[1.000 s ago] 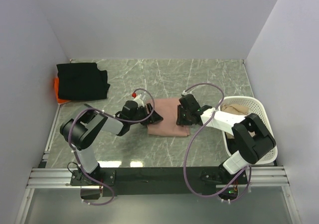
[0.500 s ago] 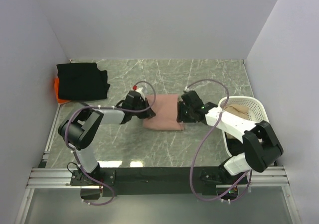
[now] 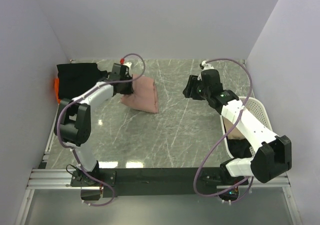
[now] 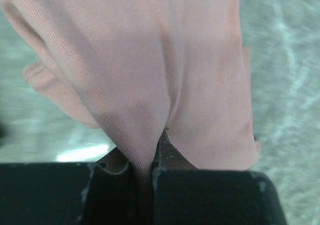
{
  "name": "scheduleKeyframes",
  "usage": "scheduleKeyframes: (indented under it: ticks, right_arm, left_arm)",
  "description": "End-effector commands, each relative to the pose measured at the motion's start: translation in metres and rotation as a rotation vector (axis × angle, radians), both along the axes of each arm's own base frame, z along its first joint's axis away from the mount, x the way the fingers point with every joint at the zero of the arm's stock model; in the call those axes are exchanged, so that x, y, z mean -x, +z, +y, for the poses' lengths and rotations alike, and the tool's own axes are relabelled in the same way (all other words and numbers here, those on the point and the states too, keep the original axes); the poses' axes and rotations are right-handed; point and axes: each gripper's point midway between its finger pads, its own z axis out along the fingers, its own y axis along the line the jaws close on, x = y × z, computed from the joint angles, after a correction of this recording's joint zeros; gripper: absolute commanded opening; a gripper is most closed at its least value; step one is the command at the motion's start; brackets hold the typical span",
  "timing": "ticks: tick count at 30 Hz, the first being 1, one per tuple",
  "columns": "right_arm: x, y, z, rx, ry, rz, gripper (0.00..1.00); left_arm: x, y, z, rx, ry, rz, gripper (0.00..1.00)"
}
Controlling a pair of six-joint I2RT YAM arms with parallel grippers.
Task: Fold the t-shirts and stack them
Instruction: Neatly place the folded tshirt to the corner
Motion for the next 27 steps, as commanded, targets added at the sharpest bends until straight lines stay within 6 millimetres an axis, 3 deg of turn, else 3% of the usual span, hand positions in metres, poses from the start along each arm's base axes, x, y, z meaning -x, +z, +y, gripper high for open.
scheduleKeyframes:
  ticks: [1,3,4,6,7,13,22,27]
  right_arm:
    - [-0.009,0.026,0.002,-0.044,0.047,-0.078,0.6]
    - [-0.012,0.027,0.0,-0.058,0.06,-0.08,0.6]
    - [-0.013,0.025,0.001,-0.061,0.07,-0.076,0.6]
    - [-0.014,0.023,0.0,-0.064,0.082,-0.073,0.61]
    - [-0.015,0.023,0.001,-0.066,0.086,-0.071,0.61]
    - [-0.02,0.014,-0.003,-0.073,0.103,-0.056,0.61]
    - [-0.015,0.01,0.002,-0.118,0.156,-0.054,0.61]
    - [-0.017,0.004,0.003,-0.125,0.163,-0.043,0.61]
  left_arm:
    - [-0.021,0.023,0.039,-0.122,0.0,-0.039,0.0]
    - [-0.033,0.026,0.055,-0.143,0.007,-0.047,0.0]
    - [-0.044,0.039,0.058,-0.144,0.007,-0.079,0.0]
    - [-0.052,0.04,0.077,-0.165,0.019,-0.058,0.0]
    - [-0.062,0.054,0.082,-0.165,0.025,-0.085,0.0]
    - [-0.088,0.088,0.14,-0.199,0.084,-0.148,0.0]
    - [-0.096,0.117,0.213,-0.19,0.217,-0.183,0.0]
    - [-0.088,0.13,0.254,-0.204,0.279,-0.175,0.0]
